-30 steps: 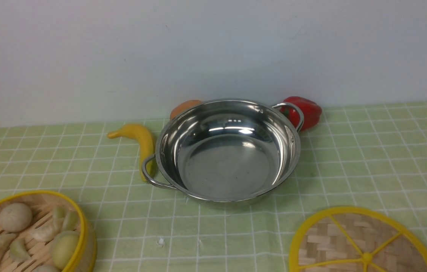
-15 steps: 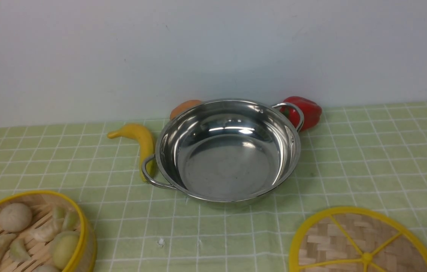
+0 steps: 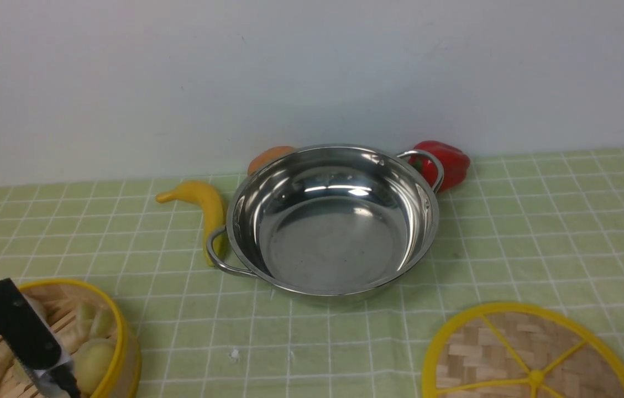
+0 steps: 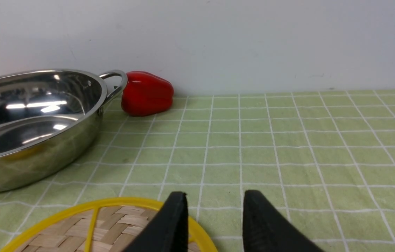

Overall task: Place the steamer in the pot on the green tablecloth, and put the lid on the steamer.
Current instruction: 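Grasp the rim of the steamer basket holding the buns with the left gripper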

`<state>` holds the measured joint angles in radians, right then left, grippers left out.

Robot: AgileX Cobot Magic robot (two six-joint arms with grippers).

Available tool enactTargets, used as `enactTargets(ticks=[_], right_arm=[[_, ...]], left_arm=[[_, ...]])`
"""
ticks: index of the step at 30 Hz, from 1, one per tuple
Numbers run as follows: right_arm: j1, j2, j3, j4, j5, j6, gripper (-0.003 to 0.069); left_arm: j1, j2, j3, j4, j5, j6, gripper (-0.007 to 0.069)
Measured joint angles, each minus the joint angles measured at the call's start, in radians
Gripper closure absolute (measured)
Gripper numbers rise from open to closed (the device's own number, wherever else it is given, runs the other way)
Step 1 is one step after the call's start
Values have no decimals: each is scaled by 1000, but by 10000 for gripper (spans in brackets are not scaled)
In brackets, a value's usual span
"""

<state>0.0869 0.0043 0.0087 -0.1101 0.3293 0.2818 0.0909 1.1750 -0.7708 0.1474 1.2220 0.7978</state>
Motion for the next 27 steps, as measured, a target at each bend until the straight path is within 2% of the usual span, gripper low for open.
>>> enactTargets(ticks=[10,20,27], right_arm=[[0,0,0,1,0,0,417],[0,0,0,1,0,0,417],[0,0,0,1,0,0,417]], left_arm=[[0,125,0,-3,-26,55,372],[0,138,0,-46,-134,78,164],[0,192,25,-59,-112,59,179]])
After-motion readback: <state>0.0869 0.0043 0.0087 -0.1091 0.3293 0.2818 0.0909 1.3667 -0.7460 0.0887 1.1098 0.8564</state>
